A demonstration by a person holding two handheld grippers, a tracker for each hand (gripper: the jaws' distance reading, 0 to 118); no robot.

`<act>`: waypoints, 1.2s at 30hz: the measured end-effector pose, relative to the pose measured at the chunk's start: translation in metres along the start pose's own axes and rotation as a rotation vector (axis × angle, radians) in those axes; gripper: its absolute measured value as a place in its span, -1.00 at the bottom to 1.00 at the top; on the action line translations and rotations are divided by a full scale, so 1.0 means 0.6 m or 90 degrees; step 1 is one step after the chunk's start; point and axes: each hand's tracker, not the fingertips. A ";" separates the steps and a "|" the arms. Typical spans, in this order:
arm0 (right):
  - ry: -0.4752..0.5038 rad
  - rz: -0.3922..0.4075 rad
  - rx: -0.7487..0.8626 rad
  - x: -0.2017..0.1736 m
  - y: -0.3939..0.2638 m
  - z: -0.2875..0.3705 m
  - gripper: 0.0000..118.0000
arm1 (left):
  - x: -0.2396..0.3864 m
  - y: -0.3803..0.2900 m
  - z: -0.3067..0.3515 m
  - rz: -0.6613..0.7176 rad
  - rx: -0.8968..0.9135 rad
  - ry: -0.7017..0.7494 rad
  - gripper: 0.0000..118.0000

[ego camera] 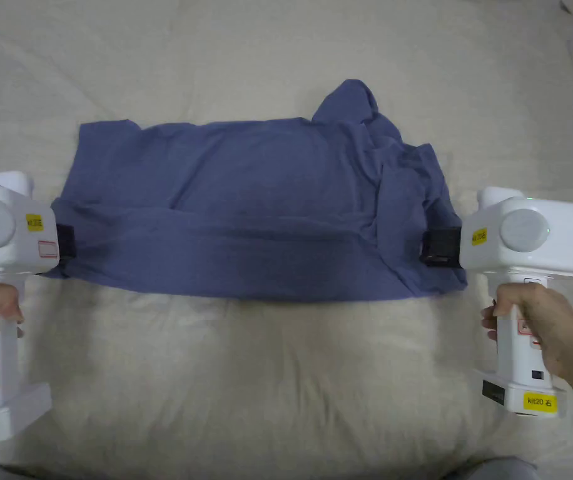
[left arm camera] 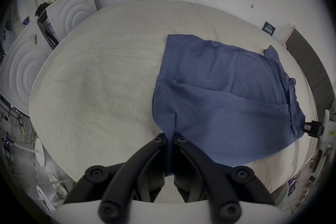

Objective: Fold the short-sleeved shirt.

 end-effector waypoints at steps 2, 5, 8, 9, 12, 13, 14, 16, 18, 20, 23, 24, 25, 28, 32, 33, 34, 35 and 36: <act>-0.007 -0.018 -0.032 0.007 -0.002 -0.028 0.60 | -0.002 -0.002 -0.007 -0.001 -0.006 0.003 -0.89; -0.031 -0.026 -0.068 0.012 -0.011 -0.050 0.54 | -0.005 -0.006 -0.020 0.008 -0.021 0.004 -0.89; 0.018 -0.075 -0.064 0.028 -0.013 -0.047 -0.21 | -0.009 -0.009 -0.031 0.021 -0.033 0.005 -0.89; 0.048 -0.107 -0.074 0.034 -0.010 -0.044 -0.63 | -0.009 -0.010 -0.034 0.026 -0.036 0.003 -0.89; 0.049 -0.123 -0.078 0.036 0.000 -0.035 -0.91 | -0.006 -0.011 -0.036 0.027 -0.040 0.007 -0.89; 0.058 -0.113 -0.082 0.039 0.001 -0.031 -0.91 | -0.006 -0.010 -0.035 0.029 -0.039 0.007 -0.89; 0.056 -0.113 -0.078 0.044 0.000 -0.021 -0.91 | -0.006 -0.009 -0.032 0.030 -0.039 0.006 -0.89; 0.086 -0.130 -0.059 0.052 0.001 0.011 -0.91 | -0.009 -0.007 -0.018 0.033 -0.031 -0.003 -0.89; 0.122 -0.144 -0.038 0.066 -0.001 0.051 -0.91 | -0.013 -0.002 -0.004 0.035 -0.023 -0.015 -0.89; 0.147 -0.142 -0.009 0.074 -0.010 0.101 -0.91 | -0.023 0.001 0.017 0.040 -0.006 -0.030 -0.89; 0.167 -0.123 0.025 0.085 -0.039 0.168 -0.91 | -0.037 -0.007 0.057 0.044 0.015 -0.036 -0.89; 0.165 -0.117 0.032 0.087 -0.054 0.187 -0.91 | -0.044 -0.014 0.070 0.048 0.017 -0.043 -0.89; 0.162 -0.114 0.039 0.089 -0.072 0.200 -0.91 | -0.053 -0.024 0.084 0.060 0.014 -0.064 -0.89; 0.134 -0.108 0.044 0.097 -0.133 0.216 -0.91 | -0.080 -0.077 0.106 0.077 0.008 -0.095 -0.89; 0.131 -0.103 -0.015 0.095 -0.213 0.190 -0.91 | -0.088 -0.153 0.089 0.039 -0.045 -0.059 -0.89; 0.126 -0.104 -0.021 0.090 -0.228 0.182 -0.90 | -0.086 -0.168 0.080 0.027 -0.062 -0.050 -0.89; 0.122 -0.103 -0.026 0.085 -0.240 0.176 -0.82 | -0.085 -0.178 0.074 0.028 -0.073 -0.047 -0.89; 0.114 -0.102 -0.025 0.080 -0.248 0.175 -0.64 | -0.082 -0.186 0.070 0.034 -0.074 -0.046 -0.83; 0.093 -0.089 -0.010 0.080 -0.249 0.176 -0.24 | -0.083 -0.190 0.070 0.039 -0.069 -0.043 -0.55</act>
